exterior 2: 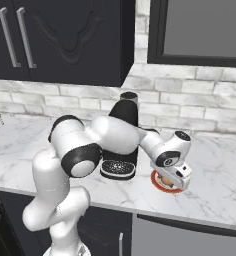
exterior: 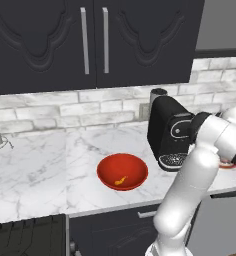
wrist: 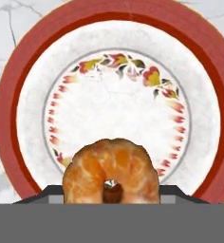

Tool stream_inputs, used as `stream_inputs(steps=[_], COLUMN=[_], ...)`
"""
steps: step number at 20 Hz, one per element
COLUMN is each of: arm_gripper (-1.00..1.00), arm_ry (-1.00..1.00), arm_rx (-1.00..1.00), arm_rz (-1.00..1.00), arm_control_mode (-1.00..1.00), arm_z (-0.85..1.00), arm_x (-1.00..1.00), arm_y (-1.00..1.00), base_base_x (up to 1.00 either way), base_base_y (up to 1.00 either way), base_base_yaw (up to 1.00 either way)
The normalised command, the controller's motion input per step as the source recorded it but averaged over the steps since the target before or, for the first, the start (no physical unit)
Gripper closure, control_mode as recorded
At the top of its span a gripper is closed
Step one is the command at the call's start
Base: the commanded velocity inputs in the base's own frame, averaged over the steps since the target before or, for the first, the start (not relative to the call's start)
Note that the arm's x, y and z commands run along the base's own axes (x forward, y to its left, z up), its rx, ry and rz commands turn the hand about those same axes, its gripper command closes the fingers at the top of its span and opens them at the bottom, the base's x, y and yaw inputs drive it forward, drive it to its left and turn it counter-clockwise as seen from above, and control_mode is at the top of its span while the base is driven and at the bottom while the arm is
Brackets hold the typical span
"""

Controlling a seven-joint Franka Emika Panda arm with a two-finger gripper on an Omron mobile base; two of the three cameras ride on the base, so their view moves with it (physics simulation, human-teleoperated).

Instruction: Remove the tangerine from the bowl and place it on the small plate. Then place the bowl with only the shrimp in the microwave, close the door, and press the start button to microwave the shrimp.

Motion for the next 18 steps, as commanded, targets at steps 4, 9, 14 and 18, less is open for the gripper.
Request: stream_inputs(steps=[4,9,14,18], arm_gripper=[1.0,1.0,-1.0,-1.0], arm_ry=[0.0,0.0,0.0,0.0], arm_rx=[0.05,0.05,0.02,0.04], arm_rz=[0.15,0.15,0.14,0.15], arm_control_mode=[-1.0,-1.0,-1.0,-1.0], arm_z=[-0.07,-0.04,-0.14,0.0], arm_x=[0.09,0.21,0.23,0.2], arm_y=[-0.06,-0.08,-0.05,-0.31], base_base_x=[0.0,0.0,0.0,0.0], base_base_y=[0.0,0.0,0.0,0.0], base_base_yaw=[0.0,0.0,0.0,0.0])
